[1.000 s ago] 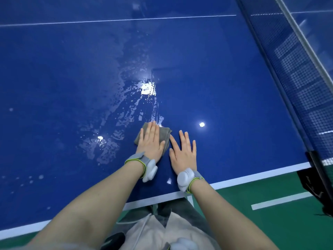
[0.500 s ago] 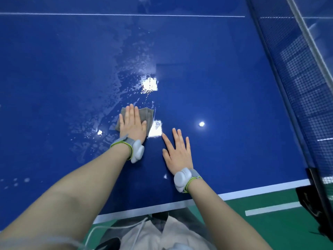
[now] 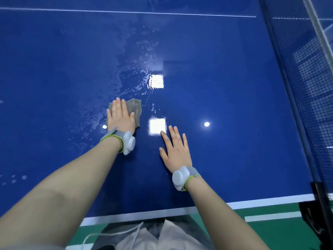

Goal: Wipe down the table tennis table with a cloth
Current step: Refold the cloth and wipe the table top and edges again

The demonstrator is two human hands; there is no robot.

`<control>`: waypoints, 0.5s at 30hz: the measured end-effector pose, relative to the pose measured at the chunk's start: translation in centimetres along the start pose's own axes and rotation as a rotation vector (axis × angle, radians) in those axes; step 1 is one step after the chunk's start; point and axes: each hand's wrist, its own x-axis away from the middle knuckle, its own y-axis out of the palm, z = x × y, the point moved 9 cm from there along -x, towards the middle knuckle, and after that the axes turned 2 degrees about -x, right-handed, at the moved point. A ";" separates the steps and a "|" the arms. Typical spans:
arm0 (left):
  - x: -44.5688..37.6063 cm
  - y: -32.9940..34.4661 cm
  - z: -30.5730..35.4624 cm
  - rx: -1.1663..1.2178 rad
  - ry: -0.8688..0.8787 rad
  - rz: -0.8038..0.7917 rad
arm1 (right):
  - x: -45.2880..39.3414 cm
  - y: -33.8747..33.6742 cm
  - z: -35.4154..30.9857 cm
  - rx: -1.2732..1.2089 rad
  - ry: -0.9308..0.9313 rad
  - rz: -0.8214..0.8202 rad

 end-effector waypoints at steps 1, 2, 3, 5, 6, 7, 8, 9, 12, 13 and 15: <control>-0.1 -0.2 -0.5 -0.012 -0.035 0.004 | -0.1 0.0 0.0 0.001 0.003 -0.002; -0.1 -0.3 -0.4 -0.036 -0.062 0.019 | -0.3 0.0 0.1 -0.004 0.009 -0.005; 0.1 -0.6 0.0 -0.054 -0.079 0.042 | -0.5 -0.1 0.1 -0.011 0.014 -0.007; 0.8 -1.0 1.1 -0.022 -0.092 0.082 | -0.9 -0.1 -0.1 -0.018 0.016 -0.010; 1.1 -1.2 1.7 0.022 -0.084 0.094 | -1.1 -0.2 -0.1 -0.014 0.019 -0.011; 1.4 -1.3 2.4 0.065 -0.066 0.094 | -1.2 -0.2 0.0 -0.009 0.024 -0.015; 1.7 -1.2 3.1 0.088 -0.032 0.084 | -1.4 -0.1 0.0 -0.008 0.034 -0.027; 1.9 -0.9 4.0 0.080 0.019 0.069 | -1.6 -0.1 0.0 -0.009 0.042 -0.041; 2.0 0.1 6.6 0.009 0.188 0.041 | -2.2 0.0 -0.4 -0.027 0.045 -0.076; 2.0 0.2 7.1 0.002 0.235 0.037 | -2.4 0.0 -0.3 -0.033 0.048 -0.086; 1.8 0.4 7.8 -0.019 0.341 0.013 | -2.9 0.0 -0.2 -0.035 0.064 -0.107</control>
